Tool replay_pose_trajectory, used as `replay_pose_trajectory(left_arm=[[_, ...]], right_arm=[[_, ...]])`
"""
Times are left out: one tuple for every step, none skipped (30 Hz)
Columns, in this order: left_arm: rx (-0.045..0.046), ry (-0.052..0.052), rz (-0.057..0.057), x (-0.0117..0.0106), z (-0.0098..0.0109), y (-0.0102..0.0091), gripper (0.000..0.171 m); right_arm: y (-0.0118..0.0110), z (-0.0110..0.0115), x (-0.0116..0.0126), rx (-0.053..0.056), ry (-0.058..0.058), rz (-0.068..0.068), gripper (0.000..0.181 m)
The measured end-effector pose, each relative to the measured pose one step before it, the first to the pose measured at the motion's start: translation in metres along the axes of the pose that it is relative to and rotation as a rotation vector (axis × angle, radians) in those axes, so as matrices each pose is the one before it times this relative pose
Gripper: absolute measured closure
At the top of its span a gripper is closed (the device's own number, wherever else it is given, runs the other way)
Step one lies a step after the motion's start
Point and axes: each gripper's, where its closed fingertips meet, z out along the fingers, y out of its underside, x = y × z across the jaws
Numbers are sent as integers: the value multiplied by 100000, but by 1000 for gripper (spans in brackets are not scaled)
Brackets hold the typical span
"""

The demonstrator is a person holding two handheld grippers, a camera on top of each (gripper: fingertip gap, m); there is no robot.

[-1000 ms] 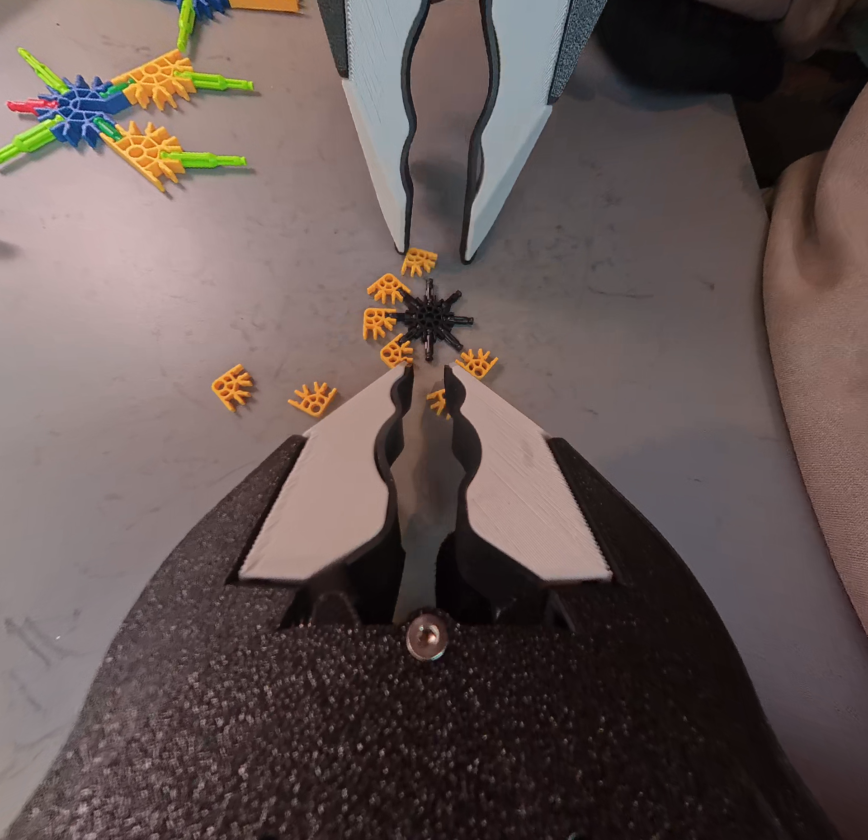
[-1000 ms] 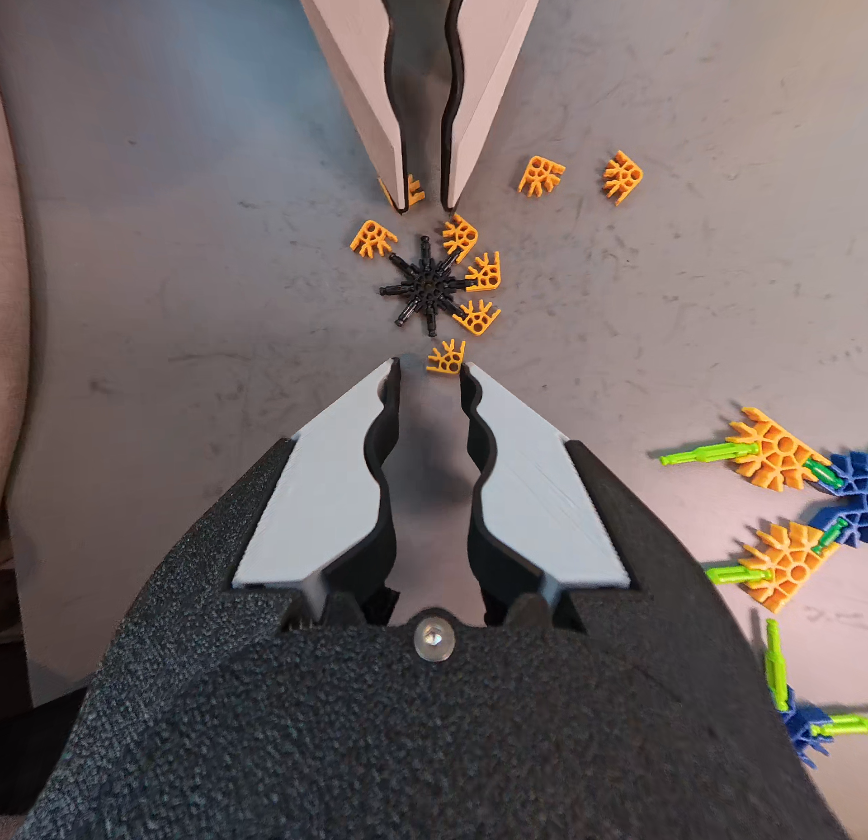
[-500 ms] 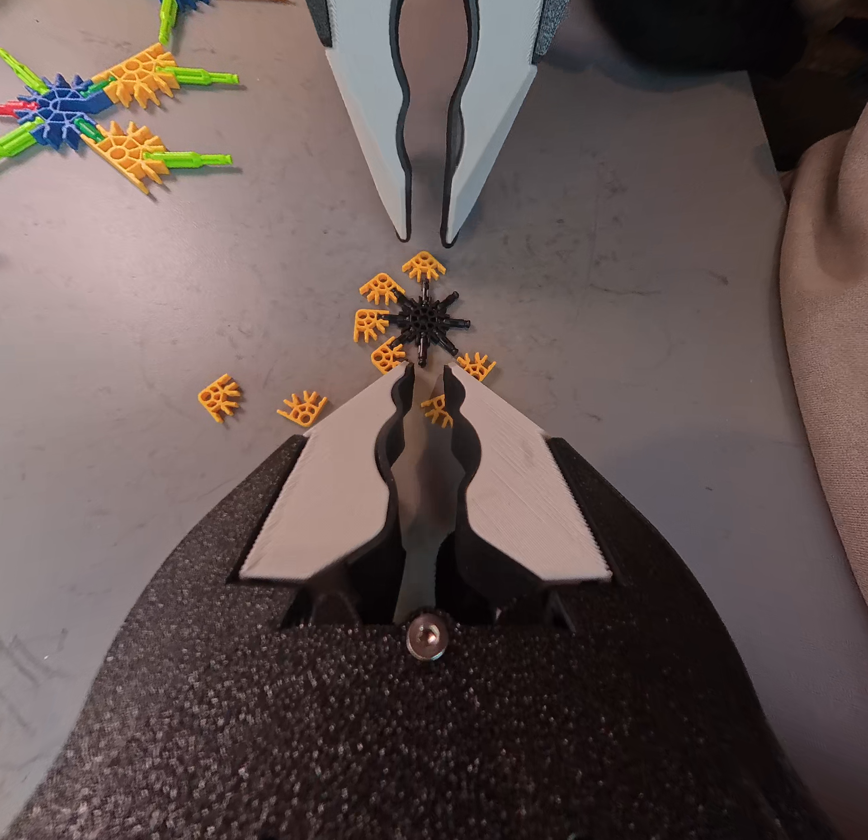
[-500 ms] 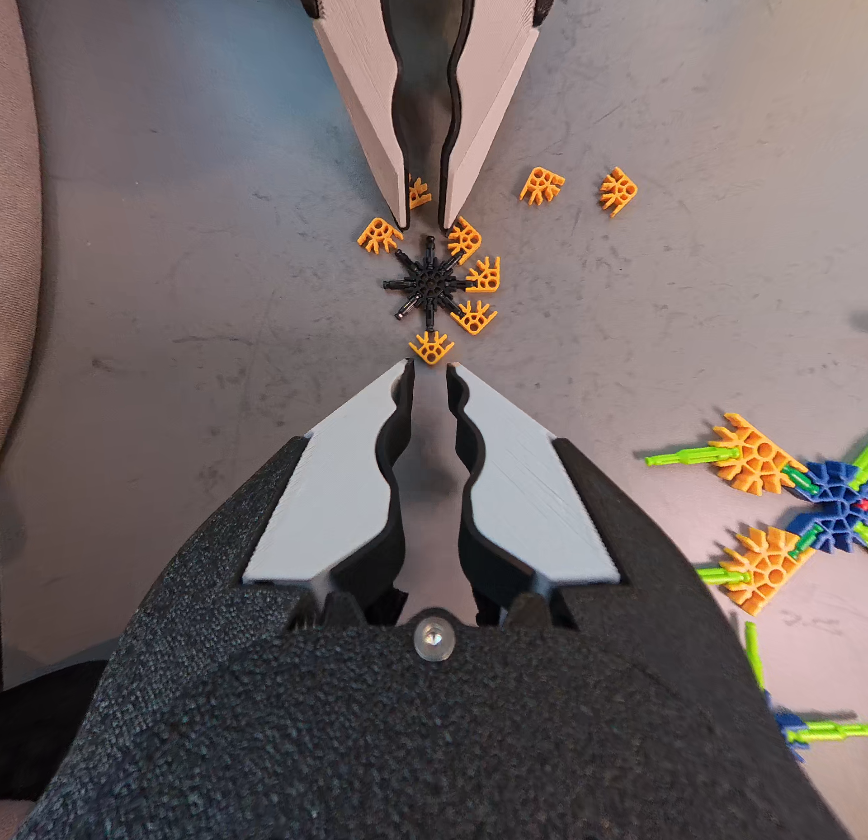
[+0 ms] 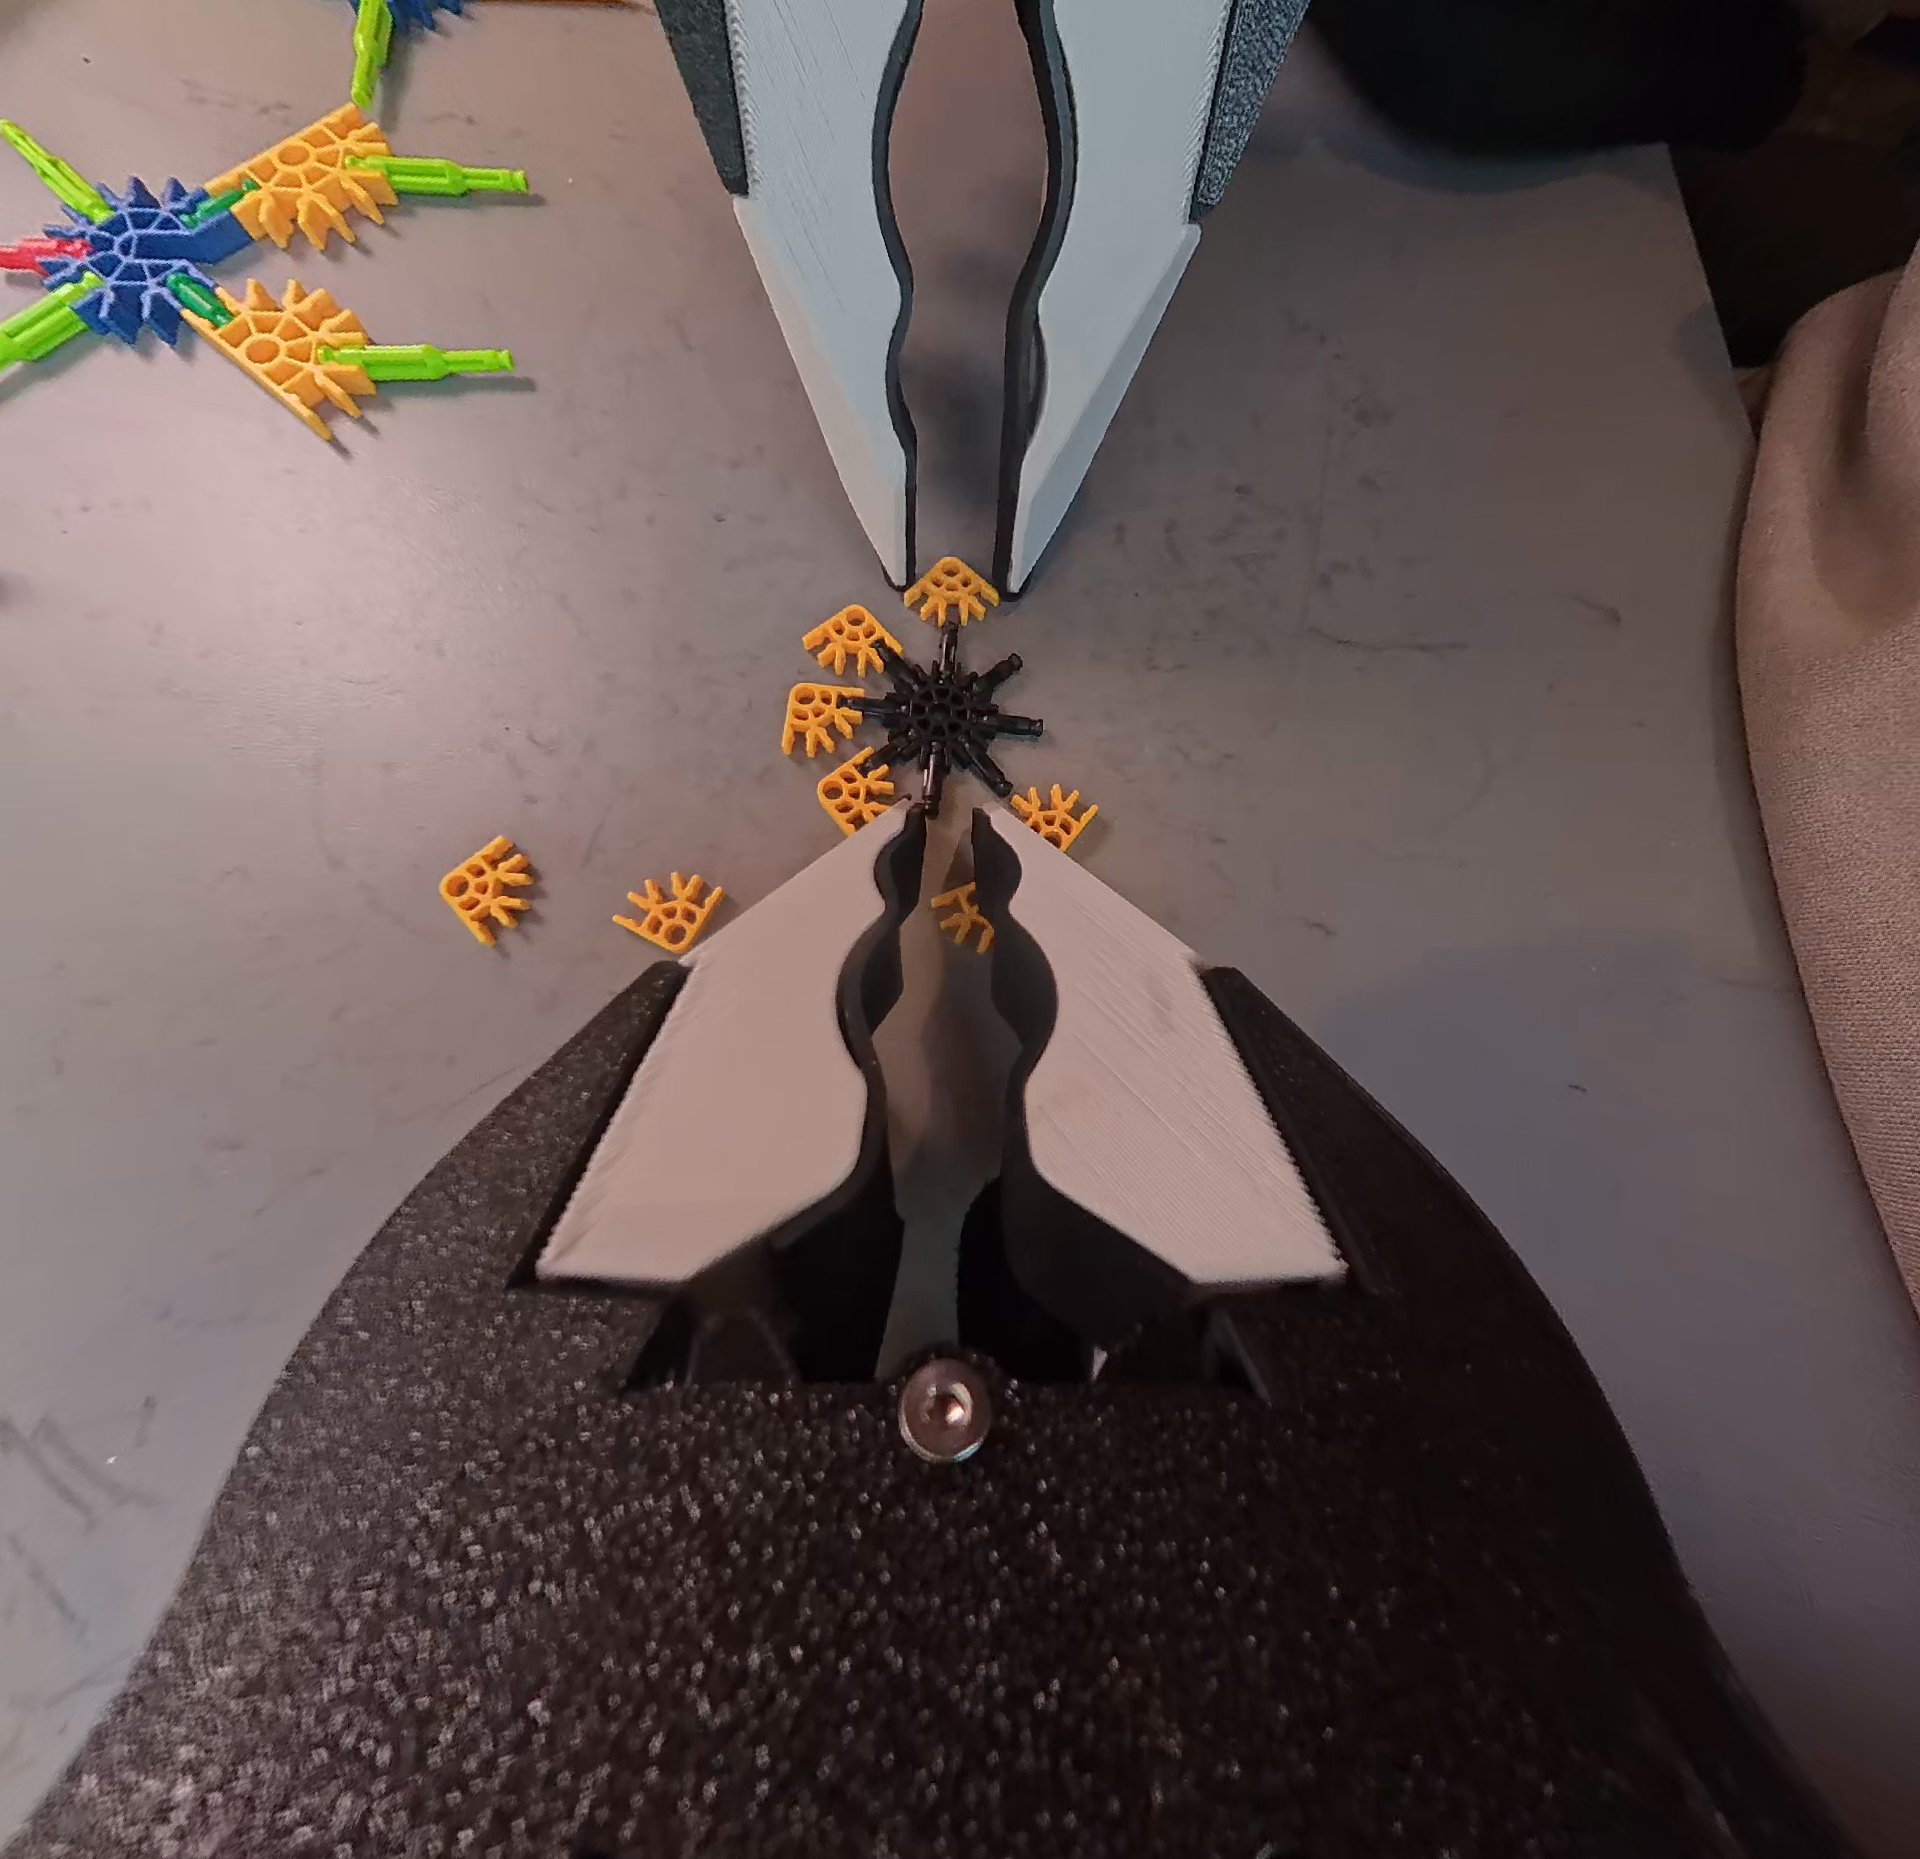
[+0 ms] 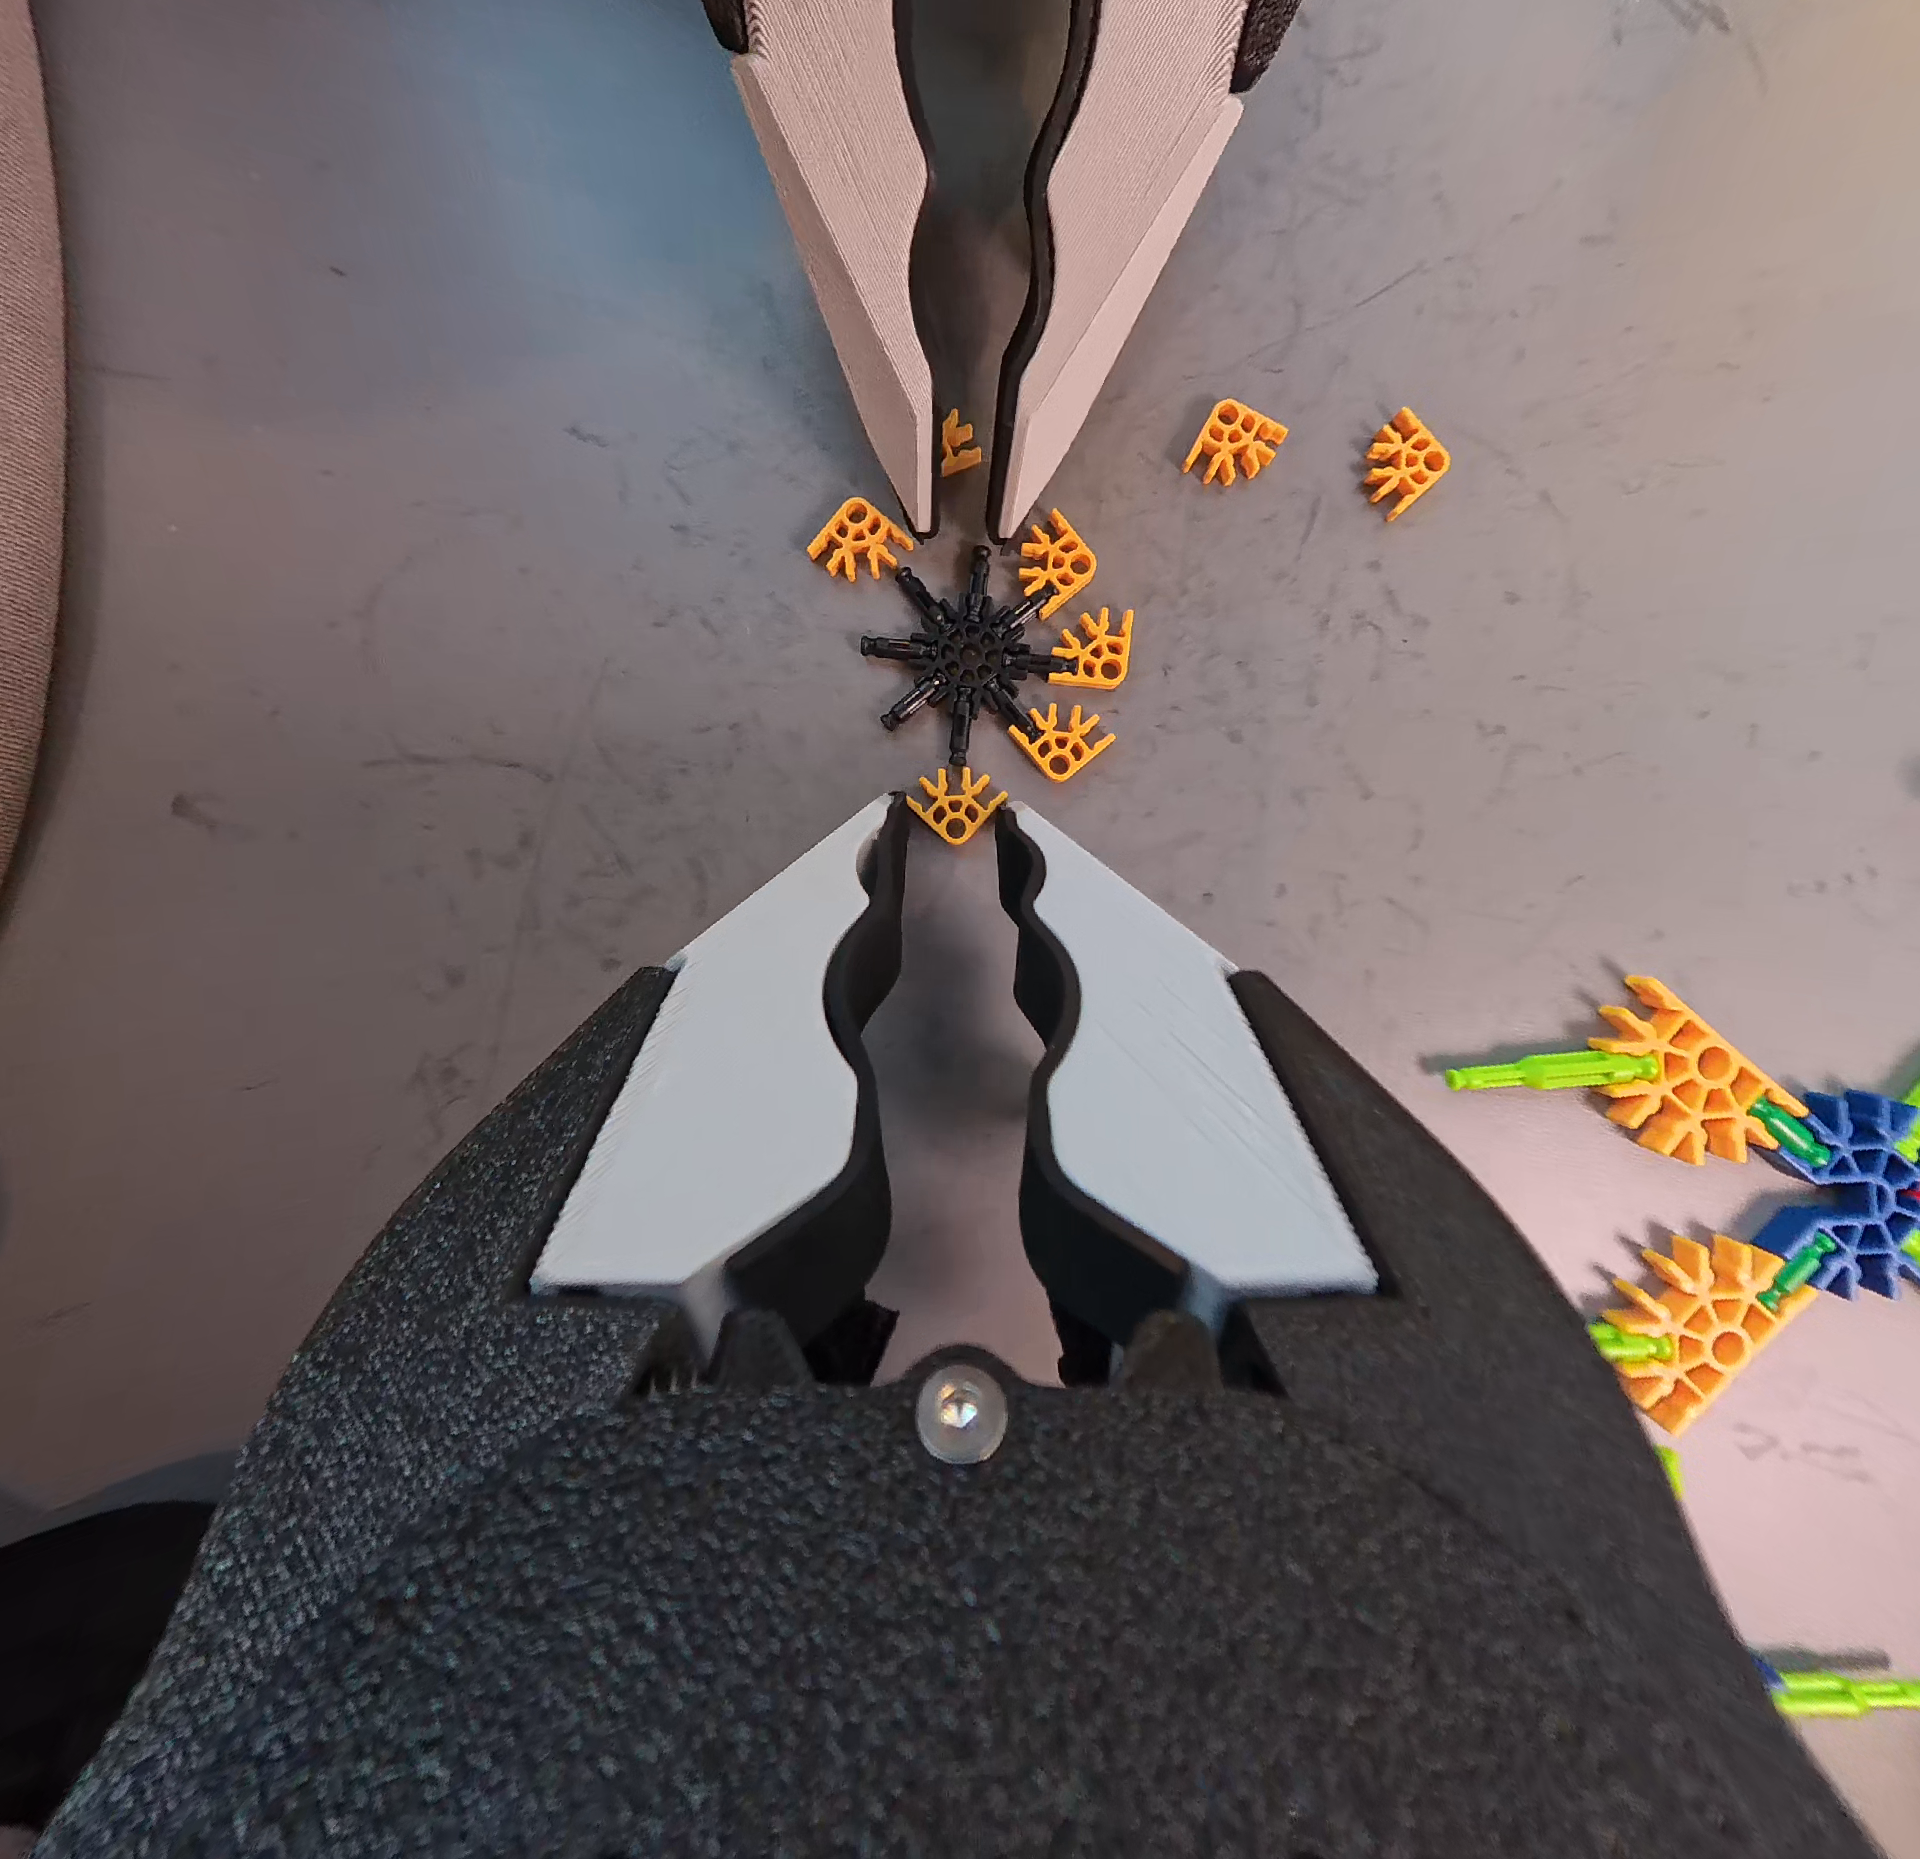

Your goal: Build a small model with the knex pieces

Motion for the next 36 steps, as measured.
replay_pose_trajectory(left_arm=[[92,-695,286,-101,19,-23,163],[-247,-793,446,-97,39,27,163],[-389,-435,453,-32,48,44,163],[-137,-20,355,40,50,10,163],[-207,62,249,50,47,17,163],[-288,-326,316,-15,50,19,163],[-211,-475,387,-24,17,-10,163],[-232,-410,369,-17,8,-1,163],[-127,-486,411,-30,15,-16,163],[-77,-563,447,-18,28,-32,163],[-121,-548,396,-31,29,-31,163],[-176,-386,336,-1,31,-30,163],[-186,-118,231,40,24,-22,164],[-139,-138,14,27,25,-13,165],[-118,-92,-166,18,33,-23,166],[-138,-182,-182,10,38,-26,168],[-210,-299,-205,-14,28,-26,169],[-286,-185,-414,-12,7,0,169],[-301,-61,-823,-7,2,-9,169],[-306,-4,-1206,-12,11,-5,169],[-310,16,-1254,-12,20,-15,169],[-323,-11,-1045,-7,13,-22,169],[-282,-92,-839,-17,12,-10,169],[-239,-158,-724,-15,10,-10,169],[-276,-133,-956,-10,19,-18,169],[-288,-80,-1252,-13,18,-20,169],[-203,-92,-1293,-24,20,-30,169],[-114,-116,-1035,-8,17,-30,169],[-144,-33,-946,2,13,-10,169],[-198,145,-1376,0,1,-2,169],[-166,324,-1827,-1,-5,-8,169],[-70,266,-1335,5,3,-5,169],[-49,106,-558,10,-8,4,170],[-29,12,-37,4,-2,4,170],[23,-55,262,5,1,2,169],[-54,-45,213,10,-4,13,169]], right_arm=[[67,-46,21,-442,246,276,166],[48,-38,0,-248,176,-59,166],[29,-19,7,36,143,-315,166],[-18,-6,44,295,263,-431,165],[-18,5,4,357,-53,-347,164],[-3,-5,-37,364,-433,-176,164],[-29,-5,31,572,-90,-60,163],[9,-12,46,289,-49,305,163],[70,16,58,-100,-53,402,163],[-9,22,-11,335,-374,298,163],[-23,33,-24,245,-299,192,164],[-10,5,-3,55,-88,186,164],[5,-2,-6,-74,-25,216,164],[-11,19,8,-9,24,350,165],[-10,6,47,-22,107,670,166],[-11,-4,33,-115,17,731,166],[1,1,26,-142,-6,466,166],[21,-10,20,-168,129,288,166],[11,-18,35,-102,155,394,167],[10,-20,34,-71,-15,792,167],[29,-33,84,-105,218,911,167],[49,-72,199,-95,788,813,167],[24,-107,203,126,751,846,167],[-32,-127,182,487,598,898,167],[-88,-118,129,676,436,825,168],[-114,-86,11,632,-125,688,168],[-130,-35,-46,535,-199,527,168],[-135,-27,26,483,565,57,180],[-124,6,36,291,613,156,180],[11,30,-11,-495,204,423,180],[64,60,-87,-565,-86,-577,179],[96,87,-174,-579,-541,-840,178],[90,100,-59,-621,-121,-253,177],[47,40,70,-467,540,-145,176],[1,-52,59,183,320,-427,176],[-7,-138,-41,516,-484,-654,175]])
